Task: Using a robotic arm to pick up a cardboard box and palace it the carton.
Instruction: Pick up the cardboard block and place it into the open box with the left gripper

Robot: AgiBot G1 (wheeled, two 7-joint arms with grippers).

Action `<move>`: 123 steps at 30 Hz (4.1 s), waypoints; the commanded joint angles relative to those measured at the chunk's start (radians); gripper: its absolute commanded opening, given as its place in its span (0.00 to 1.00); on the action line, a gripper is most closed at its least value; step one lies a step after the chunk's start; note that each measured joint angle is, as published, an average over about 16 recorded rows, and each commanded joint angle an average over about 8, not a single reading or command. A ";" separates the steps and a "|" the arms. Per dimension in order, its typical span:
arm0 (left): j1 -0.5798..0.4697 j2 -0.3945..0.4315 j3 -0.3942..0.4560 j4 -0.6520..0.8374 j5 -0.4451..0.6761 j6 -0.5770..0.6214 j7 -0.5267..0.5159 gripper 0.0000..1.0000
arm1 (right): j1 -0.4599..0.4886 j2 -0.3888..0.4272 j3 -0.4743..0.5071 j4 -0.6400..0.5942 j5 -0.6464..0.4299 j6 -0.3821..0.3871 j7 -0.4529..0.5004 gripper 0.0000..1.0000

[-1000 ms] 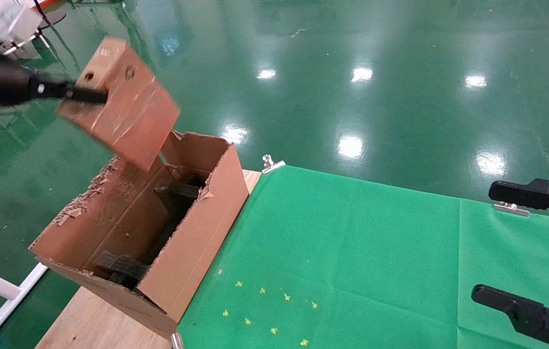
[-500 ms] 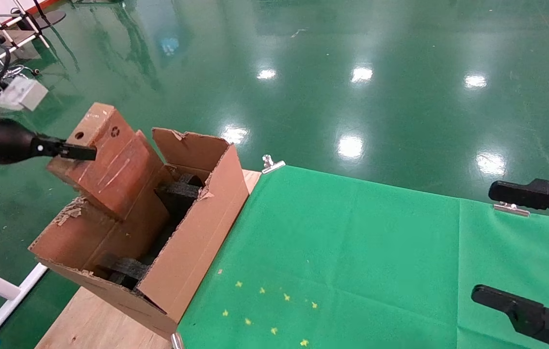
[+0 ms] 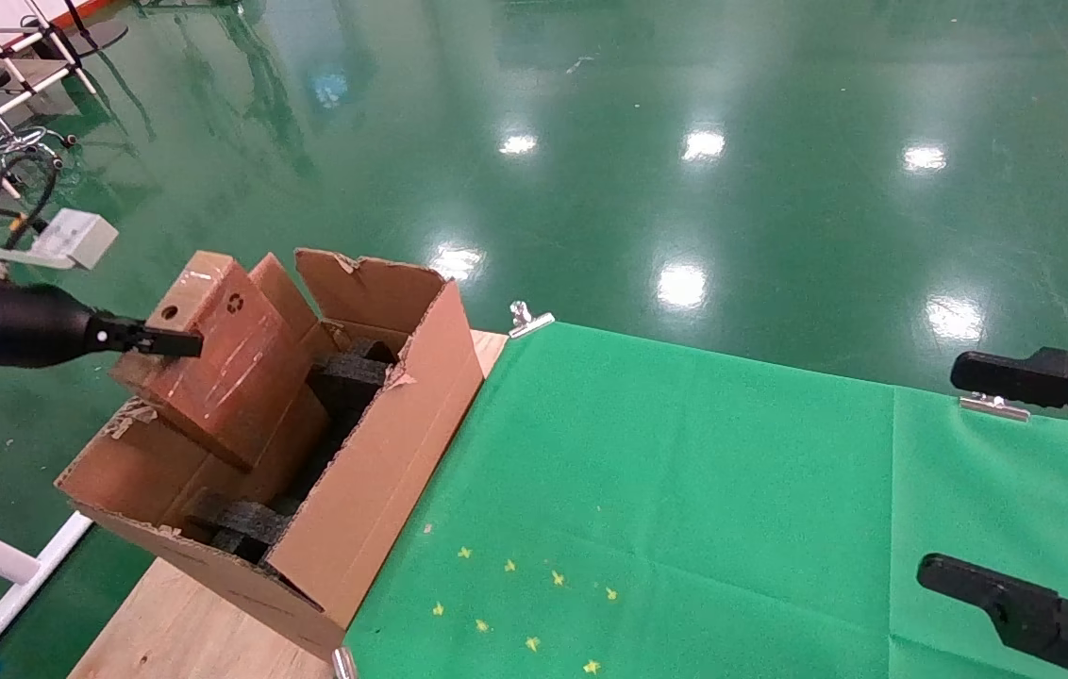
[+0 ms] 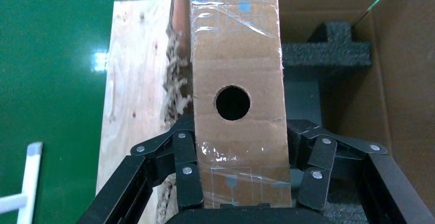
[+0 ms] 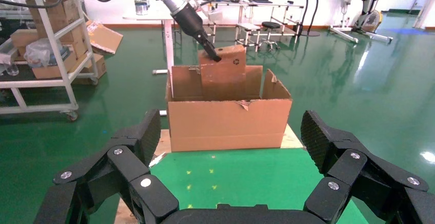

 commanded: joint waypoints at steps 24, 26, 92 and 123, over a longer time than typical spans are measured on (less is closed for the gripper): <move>0.046 0.070 0.012 0.177 0.017 -0.105 0.071 0.00 | 0.000 0.000 0.000 0.000 0.000 0.000 0.000 1.00; 0.054 0.078 0.009 0.188 0.014 -0.115 0.073 0.00 | 0.000 0.000 0.000 0.000 0.000 0.000 0.000 1.00; 0.343 0.280 -0.031 0.249 -0.046 -0.547 0.019 1.00 | 0.000 0.000 0.000 0.000 0.000 0.000 0.000 1.00; 0.237 0.225 -0.038 0.199 -0.056 -0.445 0.016 1.00 | 0.000 0.000 0.000 0.000 0.000 0.000 0.000 1.00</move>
